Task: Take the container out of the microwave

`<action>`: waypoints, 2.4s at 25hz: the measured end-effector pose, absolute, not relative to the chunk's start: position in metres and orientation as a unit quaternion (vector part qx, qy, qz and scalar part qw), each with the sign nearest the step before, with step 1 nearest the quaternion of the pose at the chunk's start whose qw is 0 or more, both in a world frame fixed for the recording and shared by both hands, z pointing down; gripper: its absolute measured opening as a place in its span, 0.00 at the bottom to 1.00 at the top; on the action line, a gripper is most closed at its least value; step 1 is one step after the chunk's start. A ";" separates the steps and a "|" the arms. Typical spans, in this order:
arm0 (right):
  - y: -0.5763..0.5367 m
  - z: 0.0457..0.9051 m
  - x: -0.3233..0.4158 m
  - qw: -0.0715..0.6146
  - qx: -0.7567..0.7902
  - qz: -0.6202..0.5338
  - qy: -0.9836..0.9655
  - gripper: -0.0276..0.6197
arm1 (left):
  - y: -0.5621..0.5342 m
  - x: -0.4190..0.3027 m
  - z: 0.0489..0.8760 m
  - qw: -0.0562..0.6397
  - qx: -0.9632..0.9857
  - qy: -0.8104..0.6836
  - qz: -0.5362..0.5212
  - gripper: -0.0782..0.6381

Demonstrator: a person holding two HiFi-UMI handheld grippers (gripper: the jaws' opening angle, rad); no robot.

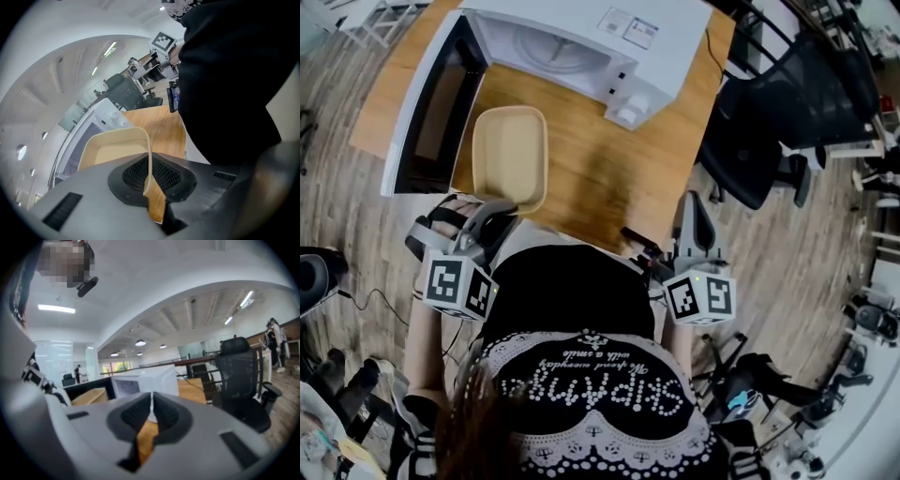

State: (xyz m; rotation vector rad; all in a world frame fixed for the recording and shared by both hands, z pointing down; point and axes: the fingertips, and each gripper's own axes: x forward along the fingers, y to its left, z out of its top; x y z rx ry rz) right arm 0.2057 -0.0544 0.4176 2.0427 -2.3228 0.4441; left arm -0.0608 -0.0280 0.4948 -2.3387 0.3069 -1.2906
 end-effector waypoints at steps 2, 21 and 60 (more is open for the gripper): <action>-0.055 0.418 0.206 0.008 0.653 0.143 -0.744 0.10 | -0.023 -0.061 0.496 0.223 -0.850 0.100 -0.467 0.17; -0.058 0.419 0.203 0.011 0.640 0.144 -0.754 0.10 | 0.003 -0.068 0.515 0.197 -0.854 0.068 -0.477 0.17; -0.065 0.422 0.213 0.027 0.639 0.145 -0.755 0.10 | -0.008 -0.068 0.517 0.204 -0.840 0.056 -0.499 0.17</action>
